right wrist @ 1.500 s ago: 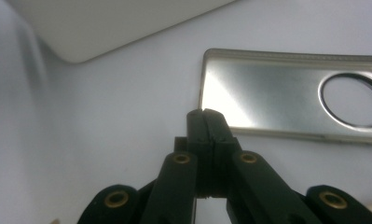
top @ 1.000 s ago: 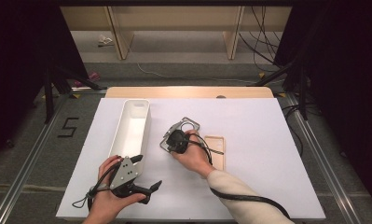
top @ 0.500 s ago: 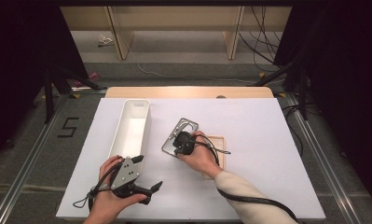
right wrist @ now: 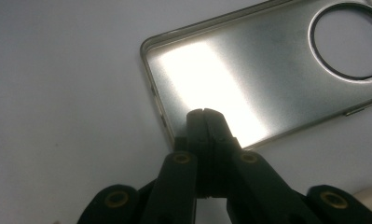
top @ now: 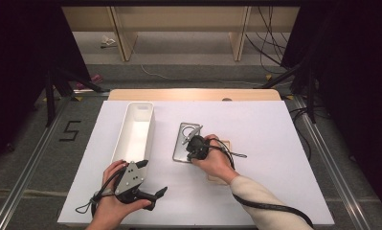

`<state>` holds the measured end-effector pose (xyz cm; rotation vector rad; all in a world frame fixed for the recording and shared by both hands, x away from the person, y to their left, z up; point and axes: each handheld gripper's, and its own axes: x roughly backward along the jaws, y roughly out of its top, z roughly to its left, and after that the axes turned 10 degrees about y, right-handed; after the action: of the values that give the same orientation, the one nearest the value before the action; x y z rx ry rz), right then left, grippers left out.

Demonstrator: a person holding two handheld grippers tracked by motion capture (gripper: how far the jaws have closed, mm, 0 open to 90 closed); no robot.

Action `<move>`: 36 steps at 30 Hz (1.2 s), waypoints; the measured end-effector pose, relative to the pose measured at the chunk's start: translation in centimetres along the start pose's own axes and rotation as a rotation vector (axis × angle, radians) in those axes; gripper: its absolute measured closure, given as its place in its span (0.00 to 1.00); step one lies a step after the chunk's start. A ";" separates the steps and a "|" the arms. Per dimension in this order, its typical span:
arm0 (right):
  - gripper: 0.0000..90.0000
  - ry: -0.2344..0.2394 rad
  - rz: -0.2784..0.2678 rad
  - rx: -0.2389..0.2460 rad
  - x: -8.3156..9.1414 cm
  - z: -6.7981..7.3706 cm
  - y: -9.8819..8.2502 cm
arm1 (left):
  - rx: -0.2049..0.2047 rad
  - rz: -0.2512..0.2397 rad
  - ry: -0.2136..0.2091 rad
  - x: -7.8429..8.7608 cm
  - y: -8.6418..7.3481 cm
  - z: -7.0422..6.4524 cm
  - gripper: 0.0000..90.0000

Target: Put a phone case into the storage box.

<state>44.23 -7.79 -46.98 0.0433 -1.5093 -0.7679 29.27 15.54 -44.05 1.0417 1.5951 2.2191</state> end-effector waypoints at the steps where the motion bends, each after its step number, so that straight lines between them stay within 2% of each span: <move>1: 1.00 0.000 0.000 0.000 0.0 0.0 0.0 | 0.000 0.000 0.000 0.0 0.0 0.0 0.00; 12: 1.00 0.004 0.012 0.000 0.4 -0.5 -0.4 | -0.012 0.005 -0.012 -0.1 0.0 -0.2 0.00; 17: 1.00 0.002 0.004 -0.003 0.5 -0.6 -0.6 | -0.017 0.006 -0.017 -0.1 0.1 -0.3 0.00; 20: 0.96 0.000 -0.019 -0.002 0.7 -0.6 -0.6 | -0.018 0.007 -0.018 -0.1 0.1 -0.4 0.00; 21: 0.91 -0.006 -0.051 0.008 1.2 -0.6 -0.5 | -0.019 0.010 -0.020 -0.1 0.0 -0.4 0.00; 23: 0.82 -0.006 -0.092 -0.006 1.9 -0.5 -0.5 | -0.021 0.013 -0.024 -0.1 0.0 -0.4 0.00; 24: 0.82 -0.006 -0.092 -0.006 1.9 -0.5 -0.5 | -0.022 0.014 -0.028 -0.1 0.0 -0.4 0.00; 25: 0.71 0.000 -0.146 -0.001 2.8 -0.4 -0.7 | -0.028 0.015 -0.031 -0.1 0.1 -0.5 0.01; 26: 0.71 0.000 -0.146 -0.001 2.8 -0.4 -0.7 | -0.028 0.015 -0.031 -0.1 0.1 -0.5 0.02; 27: 0.61 0.018 -0.208 0.006 3.7 -0.3 -1.3 | -0.040 0.015 -0.033 -0.1 0.3 -0.6 0.02; 28: 0.61 0.018 -0.208 0.006 3.7 -0.3 -1.3 | -0.040 0.015 -0.033 -0.1 0.3 -0.6 0.03; 29: 0.50 0.043 -0.269 0.011 4.7 0.0 -2.1 | -0.056 0.022 -0.037 -0.1 0.5 -0.8 0.03; 30: 0.50 0.043 -0.269 0.011 4.7 0.0 -2.1 | -0.056 0.022 -0.037 -0.1 0.5 -0.8 0.03; 31: 0.38 0.059 -0.346 0.015 5.8 0.2 -3.4 | -0.077 0.033 -0.047 -0.3 1.0 -1.0 0.04; 32: 0.36 0.066 -0.372 0.012 6.2 0.2 -3.9 | -0.077 0.033 -0.047 -0.3 1.0 -1.0 0.05; 33: 0.36 0.066 -0.372 0.012 6.2 0.2 -3.9 | -0.093 0.039 -0.048 -0.4 1.3 -1.0 0.05; 34: 0.30 0.095 -0.427 -0.008 7.4 0.1 -5.5 | -0.103 0.045 -0.049 -0.7 1.9 -0.9 0.06; 35: 0.28 0.104 -0.441 -0.017 7.8 0.0 -6.0 | -0.103 0.045 -0.049 -0.7 1.9 -0.9 0.07; 36: 0.27 0.109 -0.462 -0.030 8.3 -0.1 -6.8 | -0.104 0.062 -0.051 -1.2 2.6 -0.8 0.08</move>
<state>40.38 -16.97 -43.02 0.4166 -1.3981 -1.1361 30.22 13.31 -42.30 1.1235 1.4293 2.2694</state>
